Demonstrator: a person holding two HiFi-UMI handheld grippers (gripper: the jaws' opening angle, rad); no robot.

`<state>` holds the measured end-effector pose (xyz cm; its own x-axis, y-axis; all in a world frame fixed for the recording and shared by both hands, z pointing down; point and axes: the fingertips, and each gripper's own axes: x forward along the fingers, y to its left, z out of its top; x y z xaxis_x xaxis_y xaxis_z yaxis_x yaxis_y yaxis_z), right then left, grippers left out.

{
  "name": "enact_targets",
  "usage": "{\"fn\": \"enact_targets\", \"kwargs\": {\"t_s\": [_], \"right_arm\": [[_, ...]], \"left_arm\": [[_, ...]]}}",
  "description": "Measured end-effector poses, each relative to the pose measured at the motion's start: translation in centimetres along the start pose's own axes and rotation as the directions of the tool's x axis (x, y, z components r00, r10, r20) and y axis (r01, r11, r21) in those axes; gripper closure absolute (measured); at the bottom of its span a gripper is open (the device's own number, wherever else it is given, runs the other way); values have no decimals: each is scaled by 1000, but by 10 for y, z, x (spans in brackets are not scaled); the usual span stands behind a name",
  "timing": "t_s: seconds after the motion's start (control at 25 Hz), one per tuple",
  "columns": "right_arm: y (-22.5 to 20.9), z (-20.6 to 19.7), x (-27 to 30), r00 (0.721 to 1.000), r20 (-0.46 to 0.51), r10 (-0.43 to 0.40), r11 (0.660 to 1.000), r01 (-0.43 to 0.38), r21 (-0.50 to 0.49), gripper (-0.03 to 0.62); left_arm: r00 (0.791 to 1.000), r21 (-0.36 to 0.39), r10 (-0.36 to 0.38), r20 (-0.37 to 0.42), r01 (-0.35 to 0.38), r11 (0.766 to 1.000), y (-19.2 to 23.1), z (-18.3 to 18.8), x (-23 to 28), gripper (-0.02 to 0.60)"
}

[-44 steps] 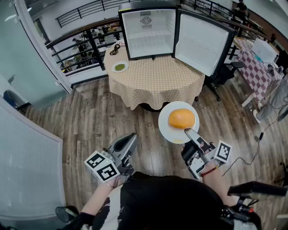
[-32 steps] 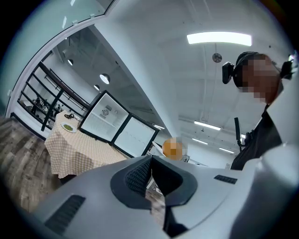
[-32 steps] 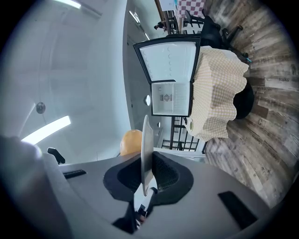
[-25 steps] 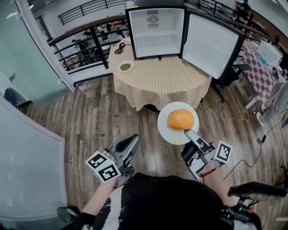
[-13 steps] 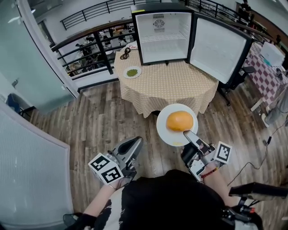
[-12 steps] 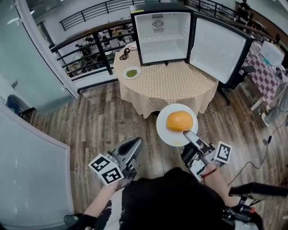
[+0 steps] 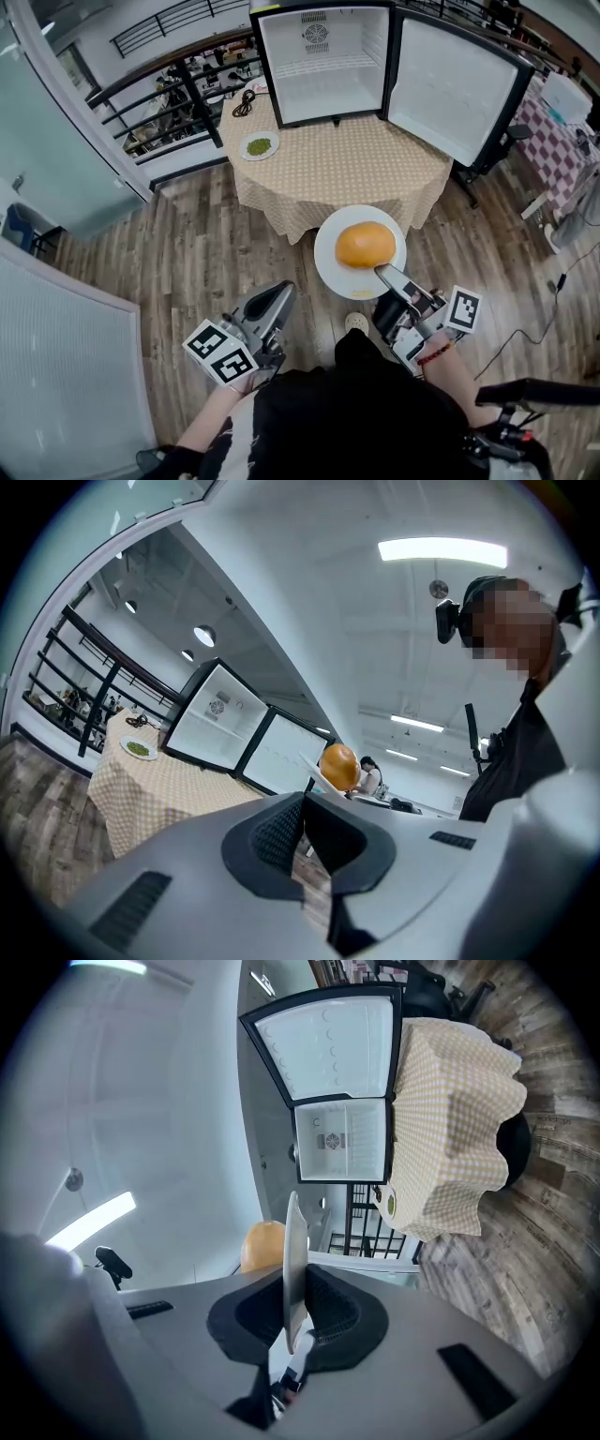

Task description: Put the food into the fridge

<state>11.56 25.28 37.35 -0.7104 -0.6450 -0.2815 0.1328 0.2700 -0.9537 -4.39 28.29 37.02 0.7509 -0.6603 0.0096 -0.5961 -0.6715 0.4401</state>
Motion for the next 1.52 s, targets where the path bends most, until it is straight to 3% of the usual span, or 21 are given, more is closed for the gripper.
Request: {"fn": "enact_targets", "kwargs": {"t_s": [0.28,0.44,0.88,1.52], "right_arm": [[-35,51,22,999,-10,-34,998,35,44,559],[-49,97,50,998,-32,-47,997,48,54,559],[-69,173,117,994,-109,-18,996,28,89,559],[-83,247,161,990,-137,-16,997,27,76,559]], "left_arm": [[1000,-21,25,-9,-26,999,33,2,48,569],[999,-24,54,7,-54,998,57,20,84,569],[988,-39,153,33,-151,988,105,50,141,569],[986,-17,155,65,-154,988,142,80,212,569]]}}
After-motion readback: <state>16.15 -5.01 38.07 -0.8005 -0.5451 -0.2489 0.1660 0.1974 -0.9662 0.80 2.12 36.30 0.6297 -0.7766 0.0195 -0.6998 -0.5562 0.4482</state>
